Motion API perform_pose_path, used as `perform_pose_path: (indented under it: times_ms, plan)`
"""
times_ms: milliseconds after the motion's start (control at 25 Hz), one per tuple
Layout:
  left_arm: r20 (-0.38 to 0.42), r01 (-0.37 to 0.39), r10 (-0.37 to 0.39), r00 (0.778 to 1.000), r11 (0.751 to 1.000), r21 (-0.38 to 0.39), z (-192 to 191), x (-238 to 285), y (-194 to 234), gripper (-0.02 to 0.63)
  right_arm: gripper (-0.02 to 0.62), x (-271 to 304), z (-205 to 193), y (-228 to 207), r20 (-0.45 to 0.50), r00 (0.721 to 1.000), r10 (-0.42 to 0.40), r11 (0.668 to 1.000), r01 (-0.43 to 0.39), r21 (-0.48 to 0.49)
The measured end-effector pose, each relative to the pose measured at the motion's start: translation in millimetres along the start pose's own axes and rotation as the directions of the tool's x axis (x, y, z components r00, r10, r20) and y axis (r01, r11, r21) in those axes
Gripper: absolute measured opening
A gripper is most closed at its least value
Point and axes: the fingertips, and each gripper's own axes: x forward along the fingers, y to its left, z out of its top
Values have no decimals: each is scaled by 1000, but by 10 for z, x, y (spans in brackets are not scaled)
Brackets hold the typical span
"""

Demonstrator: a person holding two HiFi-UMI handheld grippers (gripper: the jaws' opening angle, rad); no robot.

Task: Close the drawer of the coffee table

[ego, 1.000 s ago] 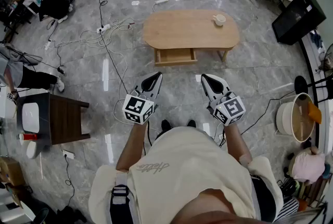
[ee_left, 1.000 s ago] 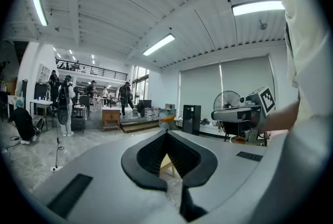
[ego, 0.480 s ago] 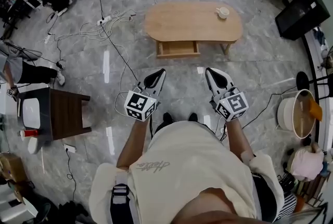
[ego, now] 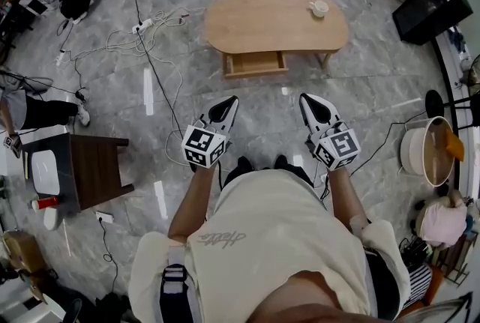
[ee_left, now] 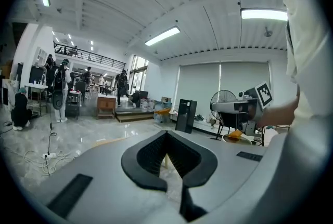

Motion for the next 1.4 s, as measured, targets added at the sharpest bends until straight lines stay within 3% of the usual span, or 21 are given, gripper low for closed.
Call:
perform_pose_path:
  times_ms: [600, 840, 1040, 1240, 1400]
  plan:
    - [-71, 29, -32, 997, 999, -34, -273, 240, 595, 5, -6, 467, -375, -118, -82, 996, -43, 998, 47, 49]
    - [-88, 7, -9, 996, 1000, -21, -88, 908, 750, 5, -6, 827, -437, -846, -83, 996, -12, 995, 20, 97]
    - [-92, -28, 25, 995, 999, -30, 108, 1505, 879, 5, -6, 1225, -312, -1470, -58, 998, 35, 998, -32, 52]
    - [-33, -71, 69, 997, 994, -86, 429, 2161, 995, 5, -6, 1464, -354, -2186, -78, 994, 74, 996, -70, 57]
    - [-34, -115, 113, 993, 991, -68, 499, 2452, 1164, 5, -6, 1656, -387, -2475, -80, 992, 98, 993, -91, 79]
